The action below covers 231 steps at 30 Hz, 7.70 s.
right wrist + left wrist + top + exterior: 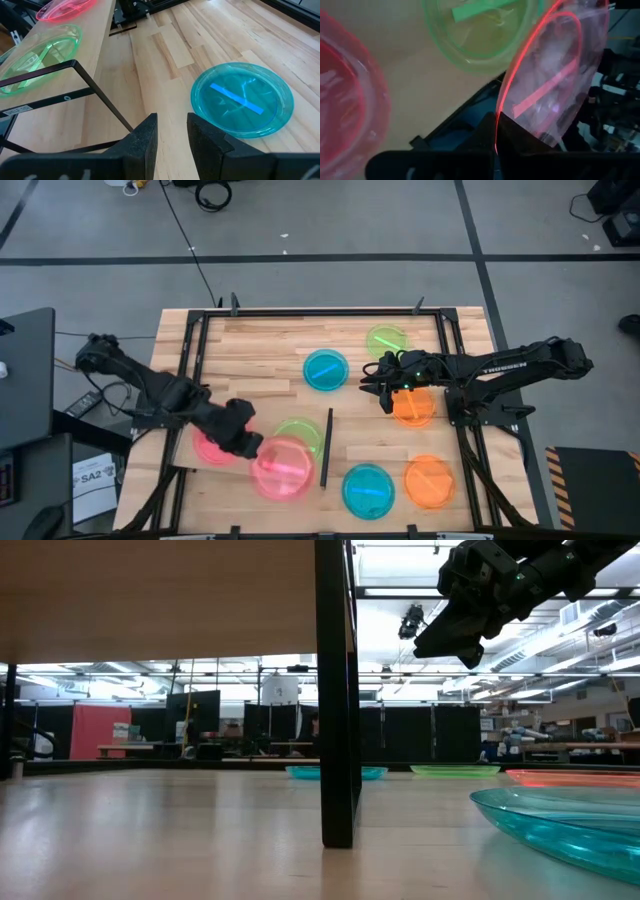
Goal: Place and stack plates onto a shelf
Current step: Stack the red plate on top of the green plate on the shelf, then stack the green plate on top of the red plate on the shelf
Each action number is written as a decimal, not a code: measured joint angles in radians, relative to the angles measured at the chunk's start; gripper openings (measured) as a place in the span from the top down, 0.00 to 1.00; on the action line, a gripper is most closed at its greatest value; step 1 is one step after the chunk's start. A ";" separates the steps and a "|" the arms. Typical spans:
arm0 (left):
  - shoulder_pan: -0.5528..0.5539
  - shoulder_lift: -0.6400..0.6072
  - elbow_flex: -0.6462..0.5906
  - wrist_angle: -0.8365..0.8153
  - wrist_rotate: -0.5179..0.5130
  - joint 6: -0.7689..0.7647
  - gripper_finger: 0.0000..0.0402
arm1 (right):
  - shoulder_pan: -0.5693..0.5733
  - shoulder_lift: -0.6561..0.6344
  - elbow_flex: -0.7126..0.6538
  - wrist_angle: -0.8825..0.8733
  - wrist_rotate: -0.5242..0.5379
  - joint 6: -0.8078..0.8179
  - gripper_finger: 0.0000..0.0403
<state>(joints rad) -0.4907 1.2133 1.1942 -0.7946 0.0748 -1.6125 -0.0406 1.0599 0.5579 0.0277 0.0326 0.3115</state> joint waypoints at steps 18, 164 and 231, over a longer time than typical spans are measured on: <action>0.247 0.000 0.000 -0.138 0.126 0.194 0.98 | 0.000 0.000 0.000 0.000 0.000 -0.026 0.72; 0.753 0.058 0.000 0.108 -0.228 1.476 0.64 | -1.003 0.008 0.000 -0.197 -0.056 0.035 0.72; 0.795 0.058 0.000 0.109 -0.226 1.467 0.64 | -0.977 0.360 0.309 -0.770 -0.059 0.152 0.74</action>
<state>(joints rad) 0.3042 1.2716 1.1938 -0.6853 -0.1509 -0.1455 -1.0177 1.4204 0.8665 -0.7427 -0.0261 0.4634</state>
